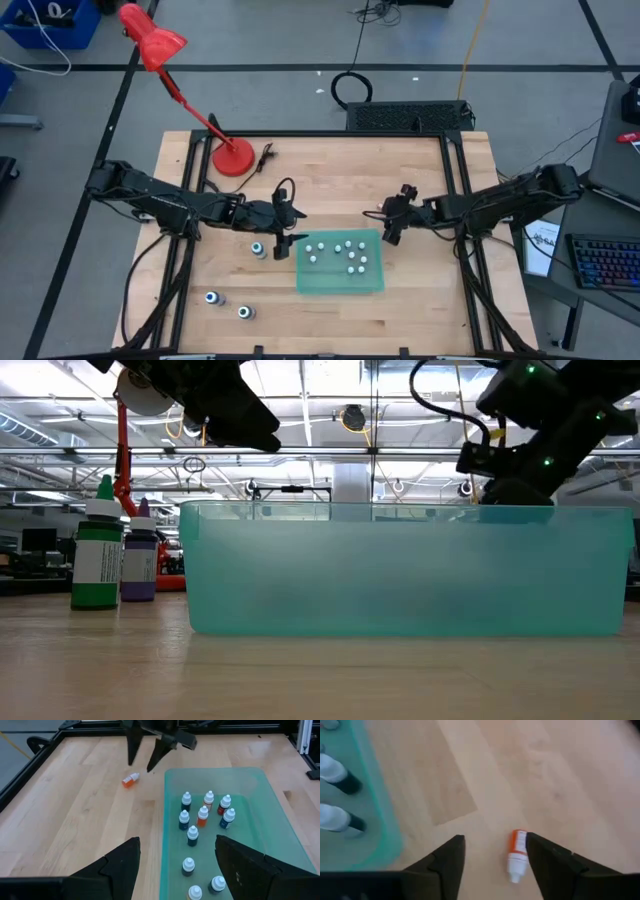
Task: Pick & Place food coloring
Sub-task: Put the small orange food coloring bottle into the green bin
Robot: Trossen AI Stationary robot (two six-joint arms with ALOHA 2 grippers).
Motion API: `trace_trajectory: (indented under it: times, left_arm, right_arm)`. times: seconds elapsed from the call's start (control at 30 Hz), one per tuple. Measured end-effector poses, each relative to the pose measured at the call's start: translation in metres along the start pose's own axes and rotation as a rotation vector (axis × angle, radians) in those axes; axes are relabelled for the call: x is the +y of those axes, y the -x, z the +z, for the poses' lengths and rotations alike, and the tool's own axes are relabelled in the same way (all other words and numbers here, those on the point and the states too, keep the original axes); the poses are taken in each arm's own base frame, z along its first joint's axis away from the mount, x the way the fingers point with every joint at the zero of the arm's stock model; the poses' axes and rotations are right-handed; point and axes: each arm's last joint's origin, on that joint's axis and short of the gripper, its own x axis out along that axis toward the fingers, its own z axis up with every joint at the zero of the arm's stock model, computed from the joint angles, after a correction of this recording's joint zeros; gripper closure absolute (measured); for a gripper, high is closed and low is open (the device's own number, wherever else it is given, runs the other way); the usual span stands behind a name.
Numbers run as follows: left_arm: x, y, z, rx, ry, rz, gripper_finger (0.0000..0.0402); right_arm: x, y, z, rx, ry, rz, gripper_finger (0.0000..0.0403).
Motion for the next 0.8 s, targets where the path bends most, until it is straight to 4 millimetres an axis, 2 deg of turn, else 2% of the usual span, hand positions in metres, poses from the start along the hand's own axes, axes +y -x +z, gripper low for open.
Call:
trace_trajectory:
  times: [0.1, 0.23, 0.5, 0.8]
  left_arm:
    - [0.000, 0.000, 0.000, 0.001, 0.000, -0.001, 0.0144]
    - [0.000, 0.000, -0.001, 0.016, -0.003, 0.001, 0.0144]
    - [0.000, 0.000, -0.001, 0.016, -0.003, 0.001, 0.0144]
    - [0.000, 0.000, -0.002, 0.017, -0.003, 0.001, 0.0144]
  right_arm:
    - [-0.006, -0.001, -0.004, 0.048, 0.048, -0.068, 0.0178]
    - [-0.015, -0.006, -0.008, 0.115, 0.017, -0.121, 0.0159]
    - [-0.019, -0.018, -0.001, 0.098, -0.042, -0.058, 0.0159]
    - [-0.030, -0.044, -0.008, 0.202, -0.038, -0.076, 0.0160]
